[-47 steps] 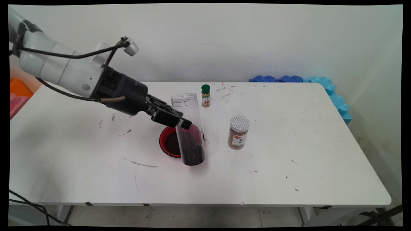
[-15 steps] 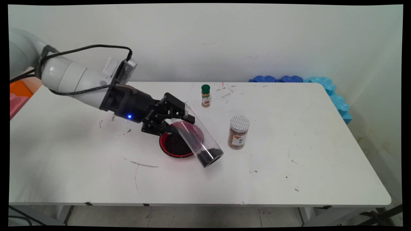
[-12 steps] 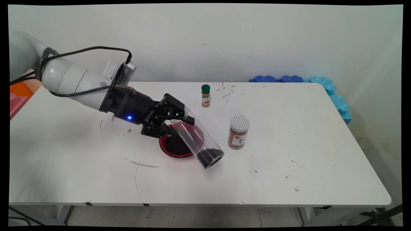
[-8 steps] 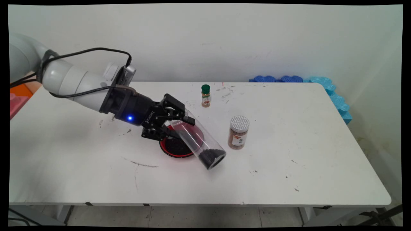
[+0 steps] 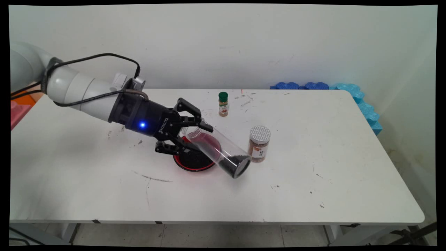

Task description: Pour the black seasoning powder in the red bowl

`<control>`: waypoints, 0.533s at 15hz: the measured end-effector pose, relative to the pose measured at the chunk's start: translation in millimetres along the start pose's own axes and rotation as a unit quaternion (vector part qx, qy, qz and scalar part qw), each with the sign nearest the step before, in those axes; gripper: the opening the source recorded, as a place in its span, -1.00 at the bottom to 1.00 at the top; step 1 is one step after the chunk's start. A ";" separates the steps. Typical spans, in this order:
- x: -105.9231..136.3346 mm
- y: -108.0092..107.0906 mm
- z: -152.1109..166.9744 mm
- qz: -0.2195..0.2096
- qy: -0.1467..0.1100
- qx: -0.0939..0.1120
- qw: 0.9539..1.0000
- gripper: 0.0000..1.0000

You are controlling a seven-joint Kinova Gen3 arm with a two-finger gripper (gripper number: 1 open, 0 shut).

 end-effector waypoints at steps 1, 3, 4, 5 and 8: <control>0.7 -1.3 -0.1 -0.010 -0.003 -0.002 1.000 -1.00; 2.7 -3.9 -0.2 -0.030 -0.007 -0.005 1.000 -1.00; 3.9 -5.3 -0.2 -0.041 -0.009 -0.007 0.999 -1.00; 4.9 -6.5 -0.1 -0.051 -0.011 -0.009 0.999 -1.00; 8.2 -9.5 1.1 -0.085 -0.017 -0.015 0.996 -1.00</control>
